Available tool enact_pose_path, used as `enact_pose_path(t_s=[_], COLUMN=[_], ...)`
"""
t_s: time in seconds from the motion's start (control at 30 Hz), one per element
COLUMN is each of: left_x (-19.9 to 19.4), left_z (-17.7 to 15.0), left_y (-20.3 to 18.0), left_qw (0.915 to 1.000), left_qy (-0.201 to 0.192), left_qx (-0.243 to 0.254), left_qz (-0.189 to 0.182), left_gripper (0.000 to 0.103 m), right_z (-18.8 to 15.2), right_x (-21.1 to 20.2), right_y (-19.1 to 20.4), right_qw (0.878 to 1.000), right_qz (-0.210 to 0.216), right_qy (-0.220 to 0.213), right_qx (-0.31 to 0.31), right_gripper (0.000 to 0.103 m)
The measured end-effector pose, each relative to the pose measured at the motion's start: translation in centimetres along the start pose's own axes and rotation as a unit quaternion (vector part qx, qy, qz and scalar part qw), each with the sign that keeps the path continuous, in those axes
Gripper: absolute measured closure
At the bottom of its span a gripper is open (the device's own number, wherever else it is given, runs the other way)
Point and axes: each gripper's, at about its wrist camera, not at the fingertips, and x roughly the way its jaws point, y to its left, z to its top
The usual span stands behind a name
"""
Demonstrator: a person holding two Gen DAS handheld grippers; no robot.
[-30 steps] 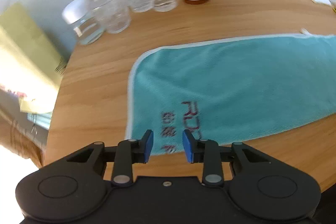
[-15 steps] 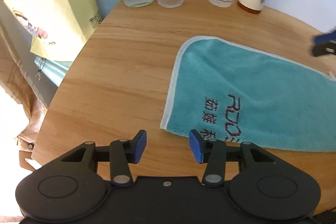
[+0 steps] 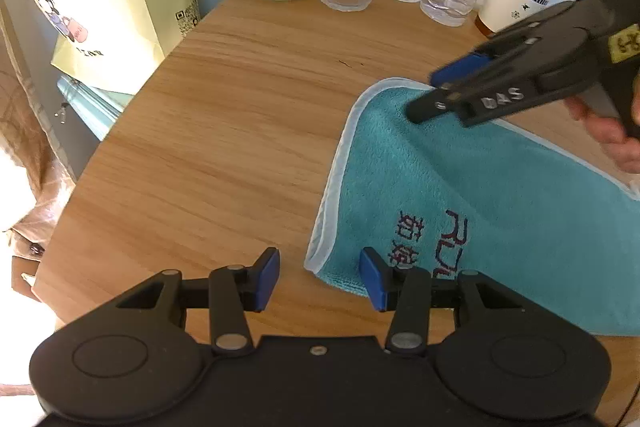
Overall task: Fold towel
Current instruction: 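Grasp the strip's end with the left gripper while the right gripper grasps its other corner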
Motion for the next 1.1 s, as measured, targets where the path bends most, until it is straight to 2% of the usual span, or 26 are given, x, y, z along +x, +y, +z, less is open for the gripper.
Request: enact_pose_path(t_s=[0.17, 0.23, 0.3, 0.53, 0.63, 0.87, 1.1], left_x=[0.3, 0.5, 0.6, 0.8, 0.8, 0.5, -0.5], left_z=[0.6, 0.9, 1.0, 1.8, 1.7, 1.7, 2.2], left_y=[0.2, 0.2, 0.2, 0.5, 0.4, 0.4, 0.8], left_qw=[1.0, 1.0, 0.9999, 0.999, 0.9987, 0.9984, 0.9977], left_qy=[0.0, 0.001, 0.001, 0.014, 0.015, 0.006, -0.014], left_qx=[0.005, 0.009, 0.014, 0.01, 0.013, 0.018, 0.034], left_qz=[-0.001, -0.003, -0.004, -0.042, -0.047, -0.053, -0.056], left_gripper=[0.058, 0.058, 0.058, 0.082, 0.089, 0.098, 0.099], right_z=[1.0, 1.4, 1.7, 2.0, 1.9, 1.9, 1.5], right_x=[0.8, 0.9, 0.9, 0.8, 0.3, -0.6, -3.3], right_y=[0.4, 0.5, 0.6, 0.4, 0.3, 0.3, 0.0], right_qw=[1.0, 0.999, 0.999, 0.999, 0.999, 0.999, 0.999], right_qz=[0.013, 0.017, 0.019, 0.031, 0.034, 0.033, 0.024], right_qy=[0.001, 0.007, 0.014, 0.032, 0.031, 0.015, -0.02], right_qx=[-0.021, -0.026, -0.027, -0.017, -0.007, 0.004, 0.04], right_gripper=[0.056, 0.059, 0.069, 0.084, 0.091, 0.094, 0.095])
